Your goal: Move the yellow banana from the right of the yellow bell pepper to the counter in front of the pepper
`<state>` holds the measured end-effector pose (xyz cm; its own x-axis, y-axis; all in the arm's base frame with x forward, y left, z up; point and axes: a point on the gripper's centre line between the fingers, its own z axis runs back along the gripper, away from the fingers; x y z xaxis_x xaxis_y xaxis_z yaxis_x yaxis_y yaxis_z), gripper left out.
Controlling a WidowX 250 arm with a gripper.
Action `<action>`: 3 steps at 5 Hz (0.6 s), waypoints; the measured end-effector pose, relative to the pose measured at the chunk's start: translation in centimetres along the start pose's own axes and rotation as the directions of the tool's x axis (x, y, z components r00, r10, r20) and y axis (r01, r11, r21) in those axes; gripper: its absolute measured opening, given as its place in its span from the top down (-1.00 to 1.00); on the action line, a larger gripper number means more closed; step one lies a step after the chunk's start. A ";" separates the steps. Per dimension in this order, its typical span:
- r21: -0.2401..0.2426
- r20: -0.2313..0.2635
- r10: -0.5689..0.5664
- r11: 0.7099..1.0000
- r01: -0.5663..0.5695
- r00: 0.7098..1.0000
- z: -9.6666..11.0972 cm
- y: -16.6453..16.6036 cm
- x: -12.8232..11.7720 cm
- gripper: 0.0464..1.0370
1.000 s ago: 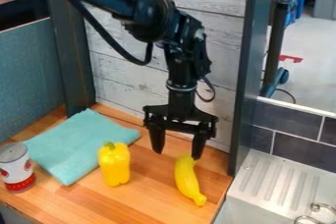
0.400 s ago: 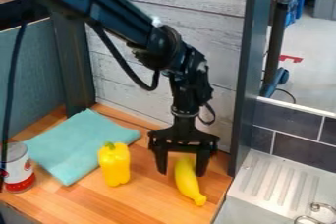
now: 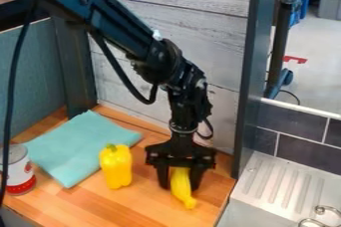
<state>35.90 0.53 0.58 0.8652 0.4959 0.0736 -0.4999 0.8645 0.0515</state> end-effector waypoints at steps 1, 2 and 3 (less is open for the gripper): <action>-0.058 0.031 0.004 0.998 -0.002 1.000 1.1 -0.3 -0.3 -0.10; -0.084 0.070 0.020 0.996 -0.014 0.997 4.5 0.6 -1.4 -0.10; -0.005 0.018 0.024 1.000 -0.024 1.000 5.9 2.4 -5.6 -0.10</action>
<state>29.59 -0.66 6.20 0.8520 0.5152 0.0931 -0.5205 0.8527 0.0445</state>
